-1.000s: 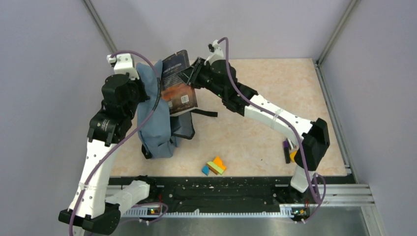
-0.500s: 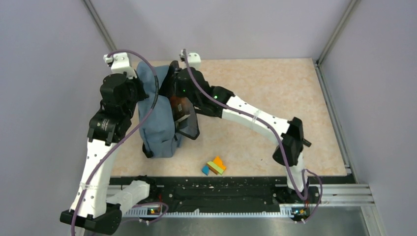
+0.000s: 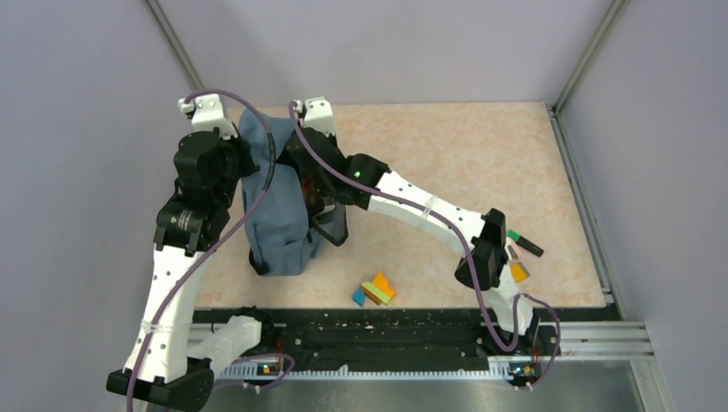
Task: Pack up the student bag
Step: Place the book in the student bag.
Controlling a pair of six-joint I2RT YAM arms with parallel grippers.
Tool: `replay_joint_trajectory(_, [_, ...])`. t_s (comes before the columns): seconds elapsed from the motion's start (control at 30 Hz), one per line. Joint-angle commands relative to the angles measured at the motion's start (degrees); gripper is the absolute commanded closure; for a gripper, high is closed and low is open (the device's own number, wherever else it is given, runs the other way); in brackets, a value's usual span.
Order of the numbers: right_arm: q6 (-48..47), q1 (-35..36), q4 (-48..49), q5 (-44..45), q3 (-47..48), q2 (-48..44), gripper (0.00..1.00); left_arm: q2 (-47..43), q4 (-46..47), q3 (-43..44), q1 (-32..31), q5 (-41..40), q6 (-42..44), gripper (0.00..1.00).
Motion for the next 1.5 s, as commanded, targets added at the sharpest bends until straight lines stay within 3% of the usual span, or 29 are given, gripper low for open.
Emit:
replay_joint_trajectory(0.0, [2.0, -0.2, 2.7, -1.2, 0.7, -0.9, 1.00, -1.5, 3.5, -0.7, 0.8, 1.0, -0.6, 0.97])
replay_joint_trajectory(0.1, [3.8, -0.3, 3.8, -3.8, 0.9, 1.6, 1.00, -1.3, 3.5, -0.9, 1.0, 1.0, -0.6, 0.97])
replay_joint_trajectory(0.2, [4.1, -0.4, 5.3, -6.4, 1.0, 1.8, 0.83, -1.2, 3.6, -1.1, 1.2, 0.8, -0.4, 0.97])
replay_joint_trajectory(0.27, [4.4, -0.7, 6.3, -8.0, 0.2, 0.5, 0.53, -1.3, 4.0, -1.6, 1.3, 0.5, -0.2, 0.97])
replay_joint_trajectory(0.4, [4.3, -1.0, 10.1, -10.1, -5.8, -5.4, 0.27, -1.9, 5.3, -3.1, 1.8, 0.3, 0.3, 0.97])
replay_joint_trajectory(0.6, [1.5, -1.1, 14.1, -11.2, -14.0, -14.9, 0.09, -1.9, 6.0, -4.6, 2.4, -0.2, 0.7, 0.97])
replay_joint_trajectory(0.77, [1.2, -3.4, 12.9, -13.6, -18.0, -18.7, 0.08, -1.7, 6.0, -5.0, 3.2, 0.2, 0.5, 0.97])
replay_joint_trajectory(0.97, [6.0, -7.0, 15.9, -28.1, -24.2, -19.3, 0.12, -1.8, 6.3, -5.2, 3.8, 0.5, 0.5, 0.97])
replay_joint_trajectory(1.17, [6.7, -7.0, 12.6, -34.6, -20.6, -13.0, 0.15, -1.7, 6.7, -5.4, 4.1, 1.7, 0.2, 0.98])
replay_joint_trajectory(1.2, [6.7, -6.9, 12.1, -35.7, -19.5, -11.6, 0.20, -1.8, 6.8, -5.5, 4.1, 1.8, 0.2, 0.98])
replay_joint_trajectory(1.23, [6.8, -6.9, 11.6, -37.1, -18.4, -10.4, 0.33, -1.9, 6.9, -5.6, 4.2, 1.9, 0.2, 0.98])
replay_joint_trajectory(1.3, [7.6, -6.9, 12.2, -41.8, -16.4, -8.9, 0.65, -2.2, 7.2, -5.8, 4.2, 2.2, 0.3, 0.98])
replay_joint_trajectory(1.33, [8.5, -7.0, 13.7, -44.9, -16.2, -8.6, 0.86, -2.3, 7.3, -5.9, 4.2, 2.3, 0.3, 0.98])
replay_joint_trajectory(1.4, [11.3, -6.9, 17.4, -50.5, -16.4, -8.9, 1.00, -2.4, 7.6, -6.0, 4.3, 2.3, 0.2, 0.98])
replay_joint_trajectory(1.47, [13.9, -6.8, 21.4, -55.2, -17.2, -9.8, 1.00, -2.4, 7.6, -6.1, 4.4, 2.5, 0.2, 0.98])
